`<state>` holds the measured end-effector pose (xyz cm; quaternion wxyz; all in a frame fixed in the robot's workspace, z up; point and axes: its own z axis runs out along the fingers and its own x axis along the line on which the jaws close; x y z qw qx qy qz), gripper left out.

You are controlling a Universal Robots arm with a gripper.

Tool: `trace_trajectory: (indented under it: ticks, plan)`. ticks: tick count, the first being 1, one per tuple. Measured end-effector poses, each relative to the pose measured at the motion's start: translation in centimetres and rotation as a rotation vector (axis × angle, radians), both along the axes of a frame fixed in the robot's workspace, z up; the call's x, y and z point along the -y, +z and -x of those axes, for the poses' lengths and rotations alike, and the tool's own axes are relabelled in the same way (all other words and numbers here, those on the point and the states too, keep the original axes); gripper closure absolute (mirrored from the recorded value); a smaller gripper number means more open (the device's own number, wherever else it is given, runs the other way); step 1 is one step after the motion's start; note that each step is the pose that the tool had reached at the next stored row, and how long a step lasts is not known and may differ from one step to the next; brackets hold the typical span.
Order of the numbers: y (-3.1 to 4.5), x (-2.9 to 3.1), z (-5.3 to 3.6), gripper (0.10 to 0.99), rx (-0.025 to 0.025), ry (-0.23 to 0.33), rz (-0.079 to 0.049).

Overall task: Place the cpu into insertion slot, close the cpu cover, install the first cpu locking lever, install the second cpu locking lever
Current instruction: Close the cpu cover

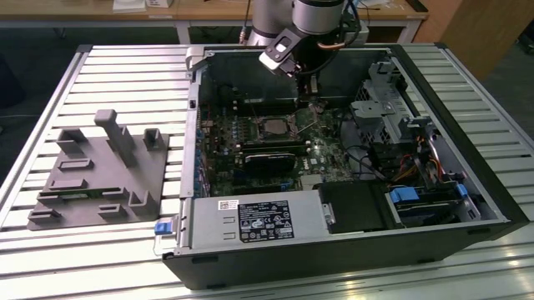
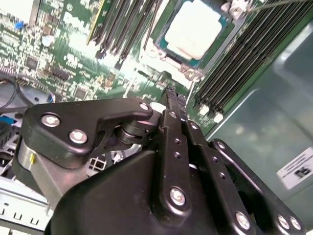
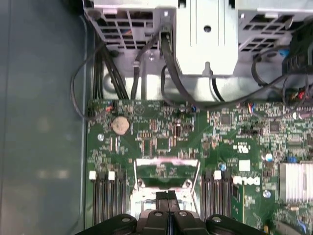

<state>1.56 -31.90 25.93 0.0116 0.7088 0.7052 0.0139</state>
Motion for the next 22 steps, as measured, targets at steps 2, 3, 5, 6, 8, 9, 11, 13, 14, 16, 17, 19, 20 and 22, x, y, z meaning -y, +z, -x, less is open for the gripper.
trace_trajectory:
  ticks: [2,3,5,6,8,9,11,13,14,16,17,19,20,22]
  plan:
    - [-0.01,-0.01,-0.51,0.98,0.0001,0.0,0.0]
    - [-0.01,-0.01,-0.77,0.98,0.0001,0.0,0.0]
    - [-0.01,-0.02,-1.31,0.98,0.0001,0.0,0.0]
    - [-0.01,-0.04,-1.61,0.98,0.0002,0.0,0.0]
    - [-0.01,-0.06,-2.17,0.98,0.0001,0.0,0.0]
    - [-0.01,-0.07,-2.46,0.98,0.0001,0.0,0.0]
    - [-0.01,-0.08,-3.06,0.98,0.0001,0.0,0.0]
    - [-0.02,-0.1,-3.71,0.98,0.0001,0.0,0.0]
    - [-0.03,-0.11,-4.01,0.98,0.0001,0.0,0.0]
    - [-0.06,-0.14,-4.47,0.98,0.0001,0.0,0.0]
    - [-0.08,-0.15,-4.65,0.98,0.0001,0.0,0.0]
    - [-0.24,-0.15,-4.88,0.98,0.0001,0.0,0.0]
    - [-0.36,-0.15,-4.97,0.98,0.0001,0.0,0.0]
    - [-0.65,-0.15,-5.11,0.98,0.0001,0.0,0.0]
